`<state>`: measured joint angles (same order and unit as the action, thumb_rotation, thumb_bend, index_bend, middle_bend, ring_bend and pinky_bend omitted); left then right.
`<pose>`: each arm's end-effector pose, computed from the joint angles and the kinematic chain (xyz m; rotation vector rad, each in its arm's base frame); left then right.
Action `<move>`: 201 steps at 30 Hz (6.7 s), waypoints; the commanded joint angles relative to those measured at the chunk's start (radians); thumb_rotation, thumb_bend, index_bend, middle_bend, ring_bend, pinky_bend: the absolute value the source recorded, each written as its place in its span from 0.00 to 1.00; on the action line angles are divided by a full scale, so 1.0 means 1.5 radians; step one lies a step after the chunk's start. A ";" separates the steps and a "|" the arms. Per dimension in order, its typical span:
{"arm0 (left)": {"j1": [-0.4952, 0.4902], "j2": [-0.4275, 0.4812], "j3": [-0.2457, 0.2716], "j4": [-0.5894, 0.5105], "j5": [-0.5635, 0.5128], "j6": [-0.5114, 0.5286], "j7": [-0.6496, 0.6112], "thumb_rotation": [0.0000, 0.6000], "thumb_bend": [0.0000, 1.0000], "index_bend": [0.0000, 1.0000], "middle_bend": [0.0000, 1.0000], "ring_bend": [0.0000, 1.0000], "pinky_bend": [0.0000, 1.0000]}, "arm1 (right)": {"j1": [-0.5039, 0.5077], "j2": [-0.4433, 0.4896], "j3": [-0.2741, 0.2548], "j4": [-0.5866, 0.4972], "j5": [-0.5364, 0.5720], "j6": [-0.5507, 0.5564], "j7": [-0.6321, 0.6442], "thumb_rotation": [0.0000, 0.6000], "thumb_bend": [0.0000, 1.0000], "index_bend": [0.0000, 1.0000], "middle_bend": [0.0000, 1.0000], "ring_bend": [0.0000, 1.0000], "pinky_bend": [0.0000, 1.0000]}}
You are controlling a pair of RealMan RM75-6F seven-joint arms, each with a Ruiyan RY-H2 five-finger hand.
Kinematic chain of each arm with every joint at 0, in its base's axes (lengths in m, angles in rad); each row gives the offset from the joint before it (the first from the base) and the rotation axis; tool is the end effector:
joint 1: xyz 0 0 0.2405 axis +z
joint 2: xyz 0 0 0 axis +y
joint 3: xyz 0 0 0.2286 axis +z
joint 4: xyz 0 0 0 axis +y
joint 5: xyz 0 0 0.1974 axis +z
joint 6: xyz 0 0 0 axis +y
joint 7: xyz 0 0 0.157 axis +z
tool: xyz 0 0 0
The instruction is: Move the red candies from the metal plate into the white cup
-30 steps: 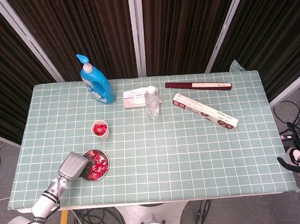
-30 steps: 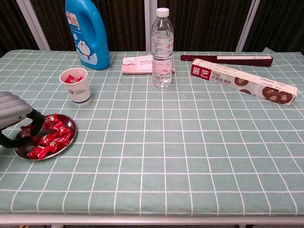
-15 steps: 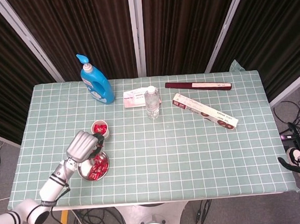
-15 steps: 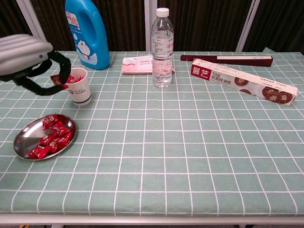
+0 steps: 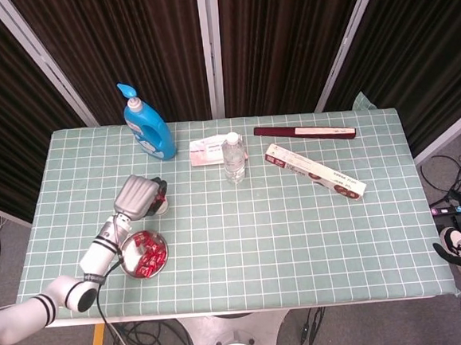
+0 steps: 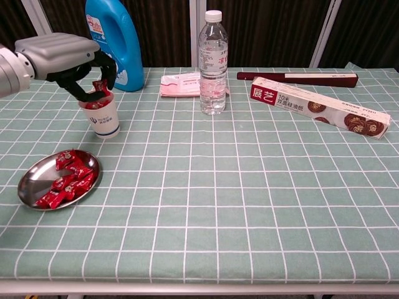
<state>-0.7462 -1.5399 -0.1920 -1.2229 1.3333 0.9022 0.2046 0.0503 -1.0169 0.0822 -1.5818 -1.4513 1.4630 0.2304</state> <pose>-0.1525 0.3705 0.0122 -1.9061 -0.7186 -0.8749 -0.3049 -0.1876 0.1983 1.2655 -0.9986 0.9510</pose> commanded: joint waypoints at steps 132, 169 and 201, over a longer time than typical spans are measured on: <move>-0.021 0.015 -0.018 -0.024 -0.045 -0.039 0.043 1.00 0.37 0.62 0.67 0.83 1.00 | 0.000 0.000 0.001 0.001 0.001 -0.001 0.002 1.00 0.11 0.03 0.14 0.01 0.33; 0.133 0.060 0.163 -0.142 0.084 0.112 0.029 1.00 0.32 0.43 0.47 0.76 1.00 | 0.010 0.000 0.001 -0.011 -0.010 -0.008 -0.012 1.00 0.11 0.03 0.14 0.01 0.33; 0.111 -0.021 0.152 -0.029 0.082 0.061 0.122 1.00 0.31 0.49 0.52 0.76 1.00 | 0.005 0.004 0.001 -0.018 -0.005 -0.004 -0.017 1.00 0.11 0.03 0.14 0.01 0.33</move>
<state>-0.5776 -1.5699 0.0374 -1.2688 1.4586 0.9964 0.3838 0.0582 -1.0109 0.0830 -1.6091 -1.4594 1.4574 0.2041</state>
